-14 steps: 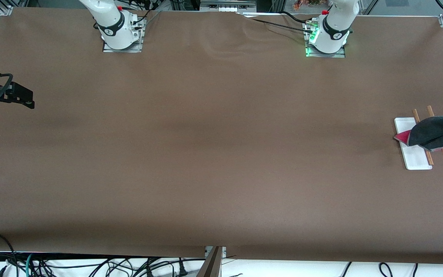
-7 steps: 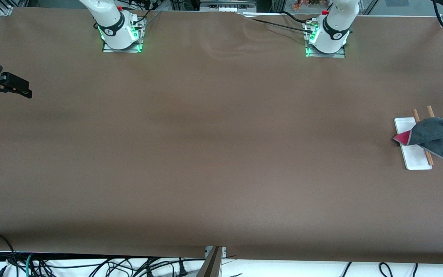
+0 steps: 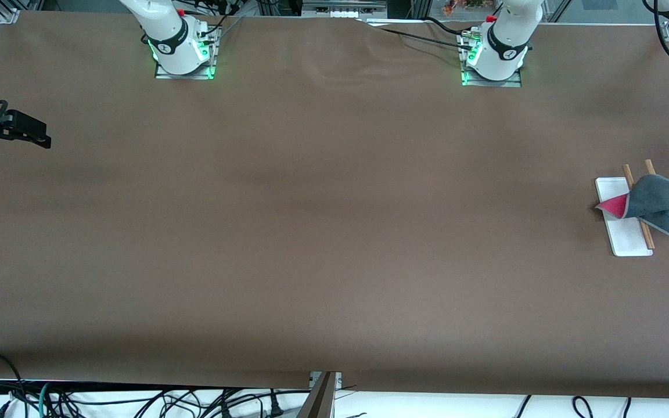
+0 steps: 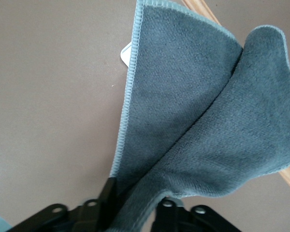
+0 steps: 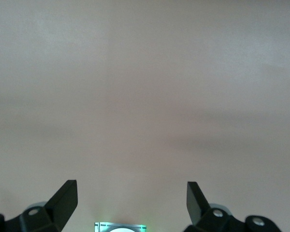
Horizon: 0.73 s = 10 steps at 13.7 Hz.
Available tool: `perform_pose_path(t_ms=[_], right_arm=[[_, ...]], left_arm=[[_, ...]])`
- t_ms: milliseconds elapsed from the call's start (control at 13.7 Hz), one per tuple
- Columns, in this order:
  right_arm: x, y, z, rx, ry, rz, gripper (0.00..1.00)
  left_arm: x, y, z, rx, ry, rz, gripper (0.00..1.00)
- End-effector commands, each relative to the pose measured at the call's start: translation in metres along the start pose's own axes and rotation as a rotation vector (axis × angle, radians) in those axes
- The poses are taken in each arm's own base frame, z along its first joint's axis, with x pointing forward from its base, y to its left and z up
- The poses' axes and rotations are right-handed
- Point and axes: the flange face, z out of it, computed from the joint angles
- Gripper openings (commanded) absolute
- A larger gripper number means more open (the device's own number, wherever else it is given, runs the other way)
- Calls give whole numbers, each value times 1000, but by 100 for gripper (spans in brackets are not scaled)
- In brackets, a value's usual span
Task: Pass towel and hang on rack
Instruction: 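Open the left gripper to release the towel over the rack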
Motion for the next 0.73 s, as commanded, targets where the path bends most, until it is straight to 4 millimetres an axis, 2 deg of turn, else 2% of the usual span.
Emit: perform_pose_path(t_ms=[0, 439, 585, 659], right_arm=[[-3, 2, 1, 12, 3, -10, 100], [-1, 1, 1, 14, 6, -14, 100], [0, 1, 3, 11, 3, -13, 100], [1, 1, 3, 11, 5, -13, 100]], left_arm=[[1, -5, -9, 16, -1, 17, 100], [8, -2, -19, 23, 3, 24, 100], [18, 9, -60, 56, 1, 45, 100], [33, 23, -82, 39, -1, 67, 100]])
